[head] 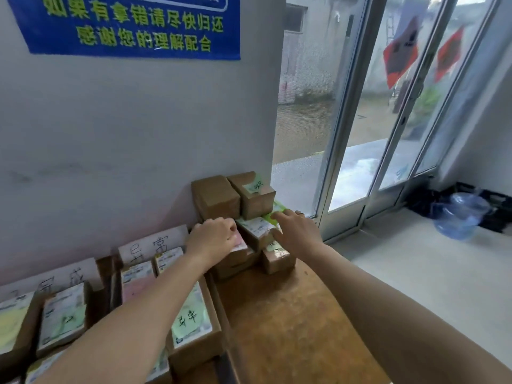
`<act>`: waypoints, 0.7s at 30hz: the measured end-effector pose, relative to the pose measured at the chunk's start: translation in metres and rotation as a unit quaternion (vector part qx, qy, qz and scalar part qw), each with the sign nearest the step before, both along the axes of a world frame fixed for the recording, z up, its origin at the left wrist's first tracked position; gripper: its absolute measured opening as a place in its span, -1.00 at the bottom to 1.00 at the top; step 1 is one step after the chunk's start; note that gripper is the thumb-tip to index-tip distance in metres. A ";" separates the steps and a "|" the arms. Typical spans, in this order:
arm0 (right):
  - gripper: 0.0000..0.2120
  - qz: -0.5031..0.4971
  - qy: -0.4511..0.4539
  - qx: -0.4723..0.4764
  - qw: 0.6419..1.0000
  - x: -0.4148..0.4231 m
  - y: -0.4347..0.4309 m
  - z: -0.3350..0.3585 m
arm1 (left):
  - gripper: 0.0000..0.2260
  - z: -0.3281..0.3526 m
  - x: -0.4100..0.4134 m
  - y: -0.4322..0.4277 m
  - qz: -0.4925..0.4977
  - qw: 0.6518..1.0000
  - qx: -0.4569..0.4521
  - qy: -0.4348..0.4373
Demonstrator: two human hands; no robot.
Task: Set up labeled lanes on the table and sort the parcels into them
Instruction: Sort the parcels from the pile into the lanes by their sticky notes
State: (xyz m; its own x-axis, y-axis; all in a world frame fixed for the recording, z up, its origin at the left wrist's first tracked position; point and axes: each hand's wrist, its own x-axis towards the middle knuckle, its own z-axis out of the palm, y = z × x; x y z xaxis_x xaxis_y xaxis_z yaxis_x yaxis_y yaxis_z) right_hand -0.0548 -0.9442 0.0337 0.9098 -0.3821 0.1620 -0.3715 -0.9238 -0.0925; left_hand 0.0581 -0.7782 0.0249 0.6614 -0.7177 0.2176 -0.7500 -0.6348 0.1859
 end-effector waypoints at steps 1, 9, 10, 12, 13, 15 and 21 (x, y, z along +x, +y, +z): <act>-0.65 -0.002 -0.008 0.002 1.000 0.007 -0.010 0.000 | -0.77 0.000 0.008 -0.009 0.001 1.000 -0.006 0.005; -0.63 0.047 -0.014 0.032 0.998 0.081 -0.069 -0.011 | -0.80 -0.004 0.051 -0.061 0.043 0.999 -0.021 0.017; -0.63 0.060 -0.011 0.040 0.997 0.092 -0.075 -0.014 | -0.79 -0.005 0.055 -0.065 0.053 0.998 -0.022 0.020; -0.64 0.092 -0.005 0.052 0.994 0.115 -0.084 -0.018 | -0.75 -0.009 0.062 -0.072 0.080 0.996 -0.019 0.036; -0.65 0.109 -0.002 0.050 0.993 0.127 -0.086 -0.019 | -0.72 -0.009 0.066 -0.075 0.092 0.995 -0.017 0.043; -0.66 0.140 0.003 0.035 0.990 0.151 -0.091 -0.021 | -0.67 -0.009 0.074 -0.081 0.115 0.992 -0.016 0.053; -0.48 0.087 0.063 0.015 0.994 0.198 -0.107 -0.026 | -0.57 -0.007 0.092 -0.100 0.165 0.983 0.000 0.078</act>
